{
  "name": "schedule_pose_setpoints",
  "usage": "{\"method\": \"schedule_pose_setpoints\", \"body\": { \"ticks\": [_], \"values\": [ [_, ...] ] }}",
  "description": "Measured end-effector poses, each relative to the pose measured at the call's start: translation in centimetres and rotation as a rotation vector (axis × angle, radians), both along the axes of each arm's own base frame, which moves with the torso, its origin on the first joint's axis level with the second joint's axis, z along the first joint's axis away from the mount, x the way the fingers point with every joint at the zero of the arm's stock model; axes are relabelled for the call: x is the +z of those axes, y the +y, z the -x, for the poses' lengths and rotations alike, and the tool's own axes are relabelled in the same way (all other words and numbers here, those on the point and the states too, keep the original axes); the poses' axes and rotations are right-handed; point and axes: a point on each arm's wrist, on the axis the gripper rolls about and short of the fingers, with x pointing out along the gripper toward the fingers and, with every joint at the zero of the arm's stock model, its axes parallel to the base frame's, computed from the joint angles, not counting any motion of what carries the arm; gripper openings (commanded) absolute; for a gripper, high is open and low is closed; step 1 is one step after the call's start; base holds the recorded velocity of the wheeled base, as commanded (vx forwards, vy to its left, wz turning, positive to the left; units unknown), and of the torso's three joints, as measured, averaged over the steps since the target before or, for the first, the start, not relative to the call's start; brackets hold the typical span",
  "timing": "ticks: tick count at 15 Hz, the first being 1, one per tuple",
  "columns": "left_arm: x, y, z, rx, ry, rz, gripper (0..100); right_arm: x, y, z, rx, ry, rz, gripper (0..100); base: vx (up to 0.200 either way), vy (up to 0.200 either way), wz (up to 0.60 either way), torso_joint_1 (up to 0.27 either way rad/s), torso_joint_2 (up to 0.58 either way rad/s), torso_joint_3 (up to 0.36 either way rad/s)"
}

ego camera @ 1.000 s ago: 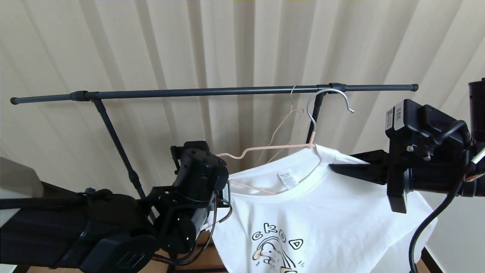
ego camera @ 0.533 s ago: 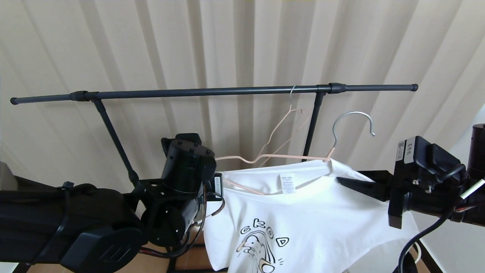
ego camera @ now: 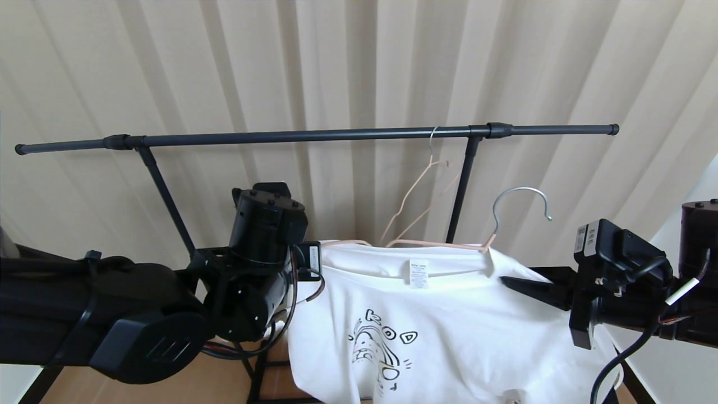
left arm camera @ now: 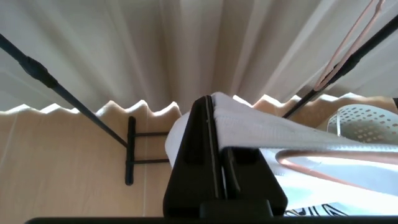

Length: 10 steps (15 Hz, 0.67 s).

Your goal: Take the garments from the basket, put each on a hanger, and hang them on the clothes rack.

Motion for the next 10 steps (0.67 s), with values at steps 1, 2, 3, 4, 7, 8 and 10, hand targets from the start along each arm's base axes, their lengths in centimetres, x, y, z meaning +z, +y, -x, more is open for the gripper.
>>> {"method": "schedule_pose_setpoints", "body": {
  "ticks": [1, 2, 3, 4, 7, 8, 10],
  "values": [
    [0.4, -0.1, -0.2, -0.005, -0.009, -0.01, 0, -0.1, 0.0, 0.0, -0.001, 0.006, 0.002, 0, 0.0, 0.0, 0.0, 0.0, 0.0, 0.0],
    [0.7, -0.2, -0.3, -0.008, -0.021, -0.008, 0, -0.2, 0.0, -0.1, -0.002, 0.009, 0.004, 0, 0.0, 0.0, 0.0, 0.0, 0.0, 0.0],
    [0.9, -0.3, -0.3, -0.012, -0.012, -0.018, 0, -0.3, 0.0, -0.2, -0.018, 0.011, 0.013, 0, 0.0, 0.0, 0.0, 0.0, 0.0, 0.0],
    [1.0, -0.5, -0.2, -0.019, 0.017, -0.044, 0, -0.4, 0.1, -0.4, -0.033, 0.012, 0.021, 0, 0.0, 0.0, 0.0, 0.0, 0.0, 0.0],
    [2.2, -1.3, 0.0, -0.045, 0.087, -0.107, 0, -0.6, 0.2, -0.8, -0.057, 0.016, 0.036, 0, 0.0, 0.0, 0.0, 0.0, 0.0, 0.0],
    [2.4, -1.5, 0.0, -0.049, 0.098, -0.116, 0, -0.6, 0.2, -0.8, -0.058, 0.016, 0.037, 0, 0.0, 0.0, 0.0, 0.0, 0.0, 0.0],
    [2.5, -1.7, 0.1, -0.056, 0.106, -0.125, 0, -0.6, 0.3, -0.9, -0.061, 0.016, 0.039, 0, 0.0, 0.0, 0.0, 0.0, 0.0, 0.0]
  ]
}}
